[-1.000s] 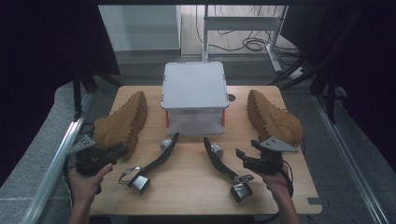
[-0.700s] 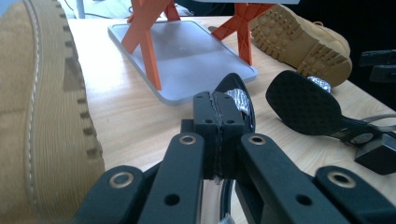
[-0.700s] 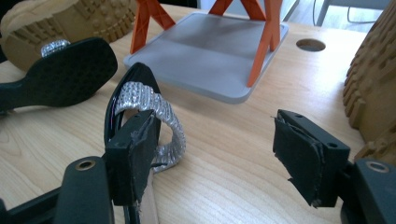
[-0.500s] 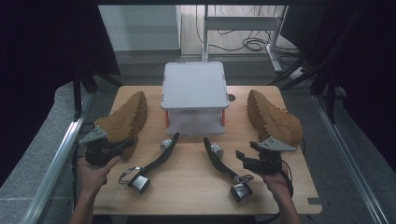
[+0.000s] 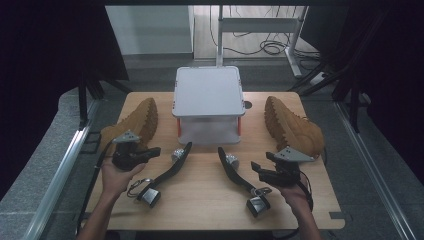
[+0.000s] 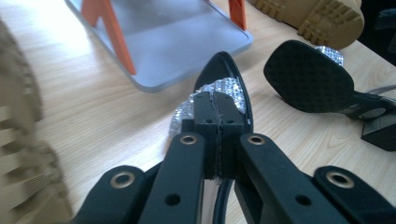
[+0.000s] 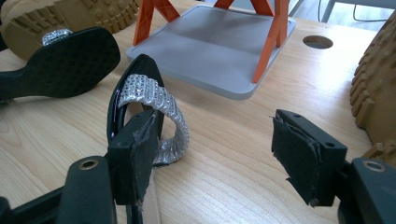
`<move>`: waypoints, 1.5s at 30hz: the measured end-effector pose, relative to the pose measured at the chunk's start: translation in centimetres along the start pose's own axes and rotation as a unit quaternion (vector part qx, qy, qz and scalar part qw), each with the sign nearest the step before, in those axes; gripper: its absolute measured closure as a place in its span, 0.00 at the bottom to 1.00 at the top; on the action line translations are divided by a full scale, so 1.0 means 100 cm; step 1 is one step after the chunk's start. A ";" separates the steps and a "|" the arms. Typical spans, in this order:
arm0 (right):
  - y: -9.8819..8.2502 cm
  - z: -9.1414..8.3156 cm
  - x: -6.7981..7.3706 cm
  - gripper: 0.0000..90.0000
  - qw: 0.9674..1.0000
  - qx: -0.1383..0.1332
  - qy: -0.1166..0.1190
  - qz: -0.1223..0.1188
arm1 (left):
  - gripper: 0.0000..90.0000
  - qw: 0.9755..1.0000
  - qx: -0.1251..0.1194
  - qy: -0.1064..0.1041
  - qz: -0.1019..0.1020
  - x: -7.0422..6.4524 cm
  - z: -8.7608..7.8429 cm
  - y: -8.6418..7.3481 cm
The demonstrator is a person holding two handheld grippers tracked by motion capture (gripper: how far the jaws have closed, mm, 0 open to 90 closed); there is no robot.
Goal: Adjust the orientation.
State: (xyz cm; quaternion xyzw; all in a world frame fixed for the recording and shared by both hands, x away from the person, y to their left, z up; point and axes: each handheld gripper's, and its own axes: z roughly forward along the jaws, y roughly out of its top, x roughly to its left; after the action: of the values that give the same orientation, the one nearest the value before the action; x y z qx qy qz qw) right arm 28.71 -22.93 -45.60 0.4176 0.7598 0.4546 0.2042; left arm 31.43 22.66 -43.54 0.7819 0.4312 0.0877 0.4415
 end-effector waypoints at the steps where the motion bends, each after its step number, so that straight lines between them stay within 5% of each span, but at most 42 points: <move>1: 0.000 0.001 0.000 0.35 1.000 0.000 -0.001 -0.002 | 1.00 1.000 0.003 -0.005 0.000 -0.001 0.004 0.000; 21: -0.003 0.005 0.008 0.35 1.000 0.015 0.006 -0.019 | 1.00 0.997 0.079 0.006 0.025 -0.007 0.037 -0.011; 45: -0.007 0.006 0.008 0.35 1.000 0.017 -0.004 -0.018 | 1.00 0.993 0.111 0.002 0.033 -0.017 0.045 -0.018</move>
State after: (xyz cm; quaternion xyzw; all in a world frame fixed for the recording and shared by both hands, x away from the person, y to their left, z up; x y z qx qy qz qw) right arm 28.38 -22.09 -46.43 0.4089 0.7743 0.4360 0.2080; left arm 31.68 19.06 -47.21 0.8400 0.4128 0.0556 0.3478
